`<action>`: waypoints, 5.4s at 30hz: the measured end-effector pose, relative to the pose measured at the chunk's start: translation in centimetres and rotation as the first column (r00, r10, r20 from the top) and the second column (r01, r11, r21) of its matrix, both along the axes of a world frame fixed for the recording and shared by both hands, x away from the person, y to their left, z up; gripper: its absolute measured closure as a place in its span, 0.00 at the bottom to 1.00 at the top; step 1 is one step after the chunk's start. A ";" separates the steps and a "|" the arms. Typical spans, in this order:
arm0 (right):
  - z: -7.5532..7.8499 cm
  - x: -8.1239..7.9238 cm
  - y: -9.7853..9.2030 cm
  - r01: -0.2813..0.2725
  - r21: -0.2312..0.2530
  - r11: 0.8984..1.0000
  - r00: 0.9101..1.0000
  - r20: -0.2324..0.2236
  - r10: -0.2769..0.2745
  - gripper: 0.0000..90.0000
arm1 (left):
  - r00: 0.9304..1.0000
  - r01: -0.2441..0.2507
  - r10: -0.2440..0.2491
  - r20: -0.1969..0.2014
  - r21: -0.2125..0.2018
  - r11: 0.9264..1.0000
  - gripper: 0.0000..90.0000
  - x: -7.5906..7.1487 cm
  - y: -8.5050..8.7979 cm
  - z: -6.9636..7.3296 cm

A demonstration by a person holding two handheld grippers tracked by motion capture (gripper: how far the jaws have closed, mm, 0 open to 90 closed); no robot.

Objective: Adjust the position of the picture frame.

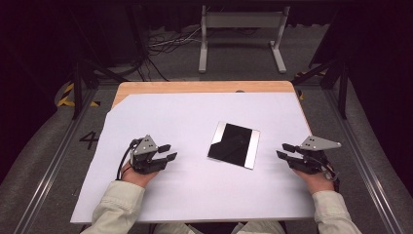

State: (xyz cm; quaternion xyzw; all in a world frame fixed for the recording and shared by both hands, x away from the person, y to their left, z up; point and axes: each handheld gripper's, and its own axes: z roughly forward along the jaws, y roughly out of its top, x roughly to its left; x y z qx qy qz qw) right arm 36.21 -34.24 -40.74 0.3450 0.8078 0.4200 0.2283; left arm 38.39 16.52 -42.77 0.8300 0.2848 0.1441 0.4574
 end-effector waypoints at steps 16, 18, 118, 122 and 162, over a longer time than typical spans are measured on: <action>0.3 -0.3 -0.1 0.008 0.016 1.000 1.000 -0.017 -0.008 0.81 | 0.984 0.010 -0.009 -0.177 0.007 1.000 1.00 1.7 -2.7 0.6; 0.3 -0.4 0.0 0.008 0.006 1.000 1.000 -0.019 -0.008 0.84 | 0.982 0.013 -0.012 -0.188 0.008 1.000 1.00 1.9 -3.1 0.8; -0.7 12.5 4.3 0.316 -0.063 0.947 0.899 -0.300 -0.320 1.00 | 0.982 0.101 -0.083 -0.171 0.104 0.989 1.00 2.1 -5.4 0.4; -1.1 13.4 4.3 0.331 -0.058 0.942 0.891 -0.310 -0.332 1.00 | 0.983 0.089 -0.072 -0.170 0.098 0.991 1.00 2.1 -4.8 0.4; -2.1 16.2 10.8 0.146 -0.099 0.984 0.928 -0.331 -0.171 1.00 | 0.979 0.078 -0.063 -0.193 0.069 0.995 0.99 2.9 -4.1 0.1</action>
